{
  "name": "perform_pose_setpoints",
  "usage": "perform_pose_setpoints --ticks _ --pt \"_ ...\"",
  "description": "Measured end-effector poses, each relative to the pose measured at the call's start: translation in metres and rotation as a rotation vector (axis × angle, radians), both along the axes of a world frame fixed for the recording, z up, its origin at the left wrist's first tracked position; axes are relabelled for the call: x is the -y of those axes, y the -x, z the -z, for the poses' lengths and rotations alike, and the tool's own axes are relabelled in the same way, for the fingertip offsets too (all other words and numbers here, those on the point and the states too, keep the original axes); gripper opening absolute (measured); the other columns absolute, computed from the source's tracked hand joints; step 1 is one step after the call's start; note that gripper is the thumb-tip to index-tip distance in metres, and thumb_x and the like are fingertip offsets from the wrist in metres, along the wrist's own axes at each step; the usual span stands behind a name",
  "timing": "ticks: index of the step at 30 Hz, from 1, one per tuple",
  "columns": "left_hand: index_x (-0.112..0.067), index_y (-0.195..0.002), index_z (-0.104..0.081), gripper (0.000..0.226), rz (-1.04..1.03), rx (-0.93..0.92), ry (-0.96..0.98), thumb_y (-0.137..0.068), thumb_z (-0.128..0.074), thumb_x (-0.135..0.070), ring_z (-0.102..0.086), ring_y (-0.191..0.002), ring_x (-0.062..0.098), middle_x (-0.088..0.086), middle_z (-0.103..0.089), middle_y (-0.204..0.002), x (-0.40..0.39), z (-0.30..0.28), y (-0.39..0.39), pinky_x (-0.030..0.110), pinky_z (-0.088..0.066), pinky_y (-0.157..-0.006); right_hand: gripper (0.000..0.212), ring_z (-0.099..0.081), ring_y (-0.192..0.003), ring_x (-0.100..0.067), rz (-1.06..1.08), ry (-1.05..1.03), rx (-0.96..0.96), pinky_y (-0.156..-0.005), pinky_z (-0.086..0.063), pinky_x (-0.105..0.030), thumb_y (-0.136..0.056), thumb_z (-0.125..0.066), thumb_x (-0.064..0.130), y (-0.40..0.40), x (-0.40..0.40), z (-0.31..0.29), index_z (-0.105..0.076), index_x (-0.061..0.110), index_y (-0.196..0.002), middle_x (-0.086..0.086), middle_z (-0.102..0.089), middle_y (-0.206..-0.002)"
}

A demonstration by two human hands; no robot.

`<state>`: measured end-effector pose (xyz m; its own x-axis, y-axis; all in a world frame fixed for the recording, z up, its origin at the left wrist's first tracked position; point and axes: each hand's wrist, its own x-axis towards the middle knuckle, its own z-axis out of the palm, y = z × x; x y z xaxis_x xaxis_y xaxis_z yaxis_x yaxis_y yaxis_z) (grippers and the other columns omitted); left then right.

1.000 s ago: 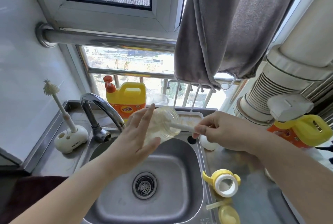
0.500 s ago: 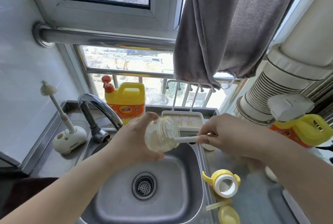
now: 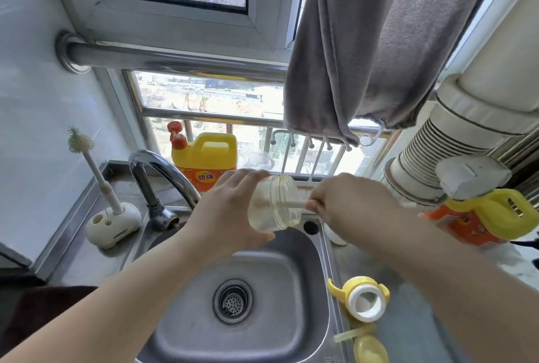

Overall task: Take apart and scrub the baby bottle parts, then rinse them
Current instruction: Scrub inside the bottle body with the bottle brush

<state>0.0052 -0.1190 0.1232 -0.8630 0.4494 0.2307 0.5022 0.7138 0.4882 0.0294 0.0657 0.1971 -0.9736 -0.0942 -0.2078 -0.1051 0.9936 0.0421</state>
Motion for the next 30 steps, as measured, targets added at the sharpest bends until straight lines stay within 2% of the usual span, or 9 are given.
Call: perform_pose_setpoints --ticks 4,7,10,13,18,21,23,27,30 --pt "-0.016 -0.135 -0.047 0.096 -0.027 -0.085 0.004 -0.052 -0.089 -0.041 -0.047 -0.122 0.022 0.001 -0.054 -0.132 0.013 0.009 0.003 0.041 -0.047 -0.094 0.032 -0.057 -0.064 -0.020 0.069 0.122 0.124 -0.052 -0.037 -0.025 -0.096 -0.047 0.041 0.000 -0.011 -0.005 -0.068 0.017 -0.093 -0.001 -0.061 -0.076" --pt "-0.012 -0.127 -0.053 0.096 -0.003 -0.177 0.019 -0.044 -0.091 -0.042 -0.051 -0.111 0.021 0.005 -0.062 -0.121 0.012 0.016 0.004 0.040 -0.051 -0.081 0.033 -0.044 -0.054 -0.014 0.025 0.142 0.169 -0.048 -0.032 -0.023 -0.097 -0.045 0.038 0.000 -0.006 -0.007 -0.068 0.014 -0.097 -0.002 -0.056 -0.073" --pt "-0.013 -0.128 -0.053 0.096 0.016 -0.194 0.013 -0.046 -0.090 -0.043 -0.053 -0.112 0.021 0.004 -0.062 -0.121 0.016 0.015 0.005 0.040 -0.051 -0.080 0.033 -0.040 -0.050 -0.009 0.021 0.164 0.205 -0.046 -0.028 -0.021 -0.096 -0.045 0.042 -0.001 -0.006 -0.007 -0.069 0.019 -0.094 0.003 -0.051 -0.066" --pt "-0.012 -0.127 -0.055 0.094 0.014 -0.220 0.033 -0.045 -0.090 -0.043 -0.058 -0.109 0.026 0.004 -0.063 -0.120 0.021 0.014 0.007 0.042 -0.054 -0.078 0.031 -0.045 -0.052 -0.006 0.051 0.153 0.197 -0.047 -0.029 -0.018 -0.094 -0.047 0.045 0.000 -0.021 -0.019 -0.071 0.025 -0.087 0.006 -0.059 -0.069" --pt "-0.012 -0.125 -0.055 0.091 0.017 -0.248 0.068 -0.047 -0.087 -0.048 -0.060 -0.105 0.028 0.004 -0.064 -0.117 0.021 0.015 0.007 0.042 -0.055 -0.073 0.033 -0.054 -0.063 -0.015 0.034 0.151 0.161 -0.052 -0.039 -0.024 -0.095 -0.047 0.043 -0.002 -0.014 -0.008 -0.069 0.018 -0.090 -0.002 -0.066 -0.081" --pt "-0.011 -0.125 -0.056 0.094 -0.009 -0.250 0.060 -0.043 -0.091 -0.043 -0.060 -0.105 0.028 0.005 -0.064 -0.117 0.022 0.012 0.007 0.040 -0.053 -0.075 0.031 -0.059 -0.075 -0.015 0.029 0.125 0.074 -0.066 -0.046 -0.029 -0.093 -0.047 0.048 -0.001 -0.022 -0.018 -0.067 0.025 -0.088 0.003 -0.065 -0.086" --pt "-0.013 -0.129 -0.055 0.095 -0.006 -0.234 0.054 -0.046 -0.091 -0.042 -0.058 -0.110 0.026 0.003 -0.062 -0.121 0.017 0.008 0.005 0.042 -0.053 -0.080 0.027 -0.058 -0.079 -0.018 -0.002 -0.004 -0.046 -0.064 -0.041 -0.028 -0.094 -0.045 0.048 -0.001 -0.019 -0.020 -0.064 0.028 -0.092 0.004 -0.061 -0.087" --pt "-0.026 -0.141 -0.038 0.100 -0.035 0.044 -0.090 -0.055 -0.087 -0.042 -0.041 -0.116 0.007 -0.017 -0.043 -0.124 0.021 -0.005 0.011 0.029 -0.038 -0.101 0.010 -0.048 -0.046 -0.022 -0.338 -0.274 -0.688 -0.051 -0.022 -0.024 -0.077 -0.076 0.024 -0.001 -0.026 -0.004 -0.067 0.021 -0.074 0.002 -0.050 -0.056" --pt "-0.029 -0.142 -0.037 0.100 -0.009 0.081 -0.037 -0.055 -0.087 -0.042 -0.043 -0.118 0.009 -0.016 -0.045 -0.126 0.024 -0.012 0.014 0.032 -0.040 -0.102 0.008 -0.047 -0.046 -0.022 -0.352 -0.219 -0.712 -0.049 -0.029 -0.024 -0.082 -0.072 0.025 -0.002 -0.035 0.003 -0.067 0.020 -0.079 0.003 -0.047 -0.055"
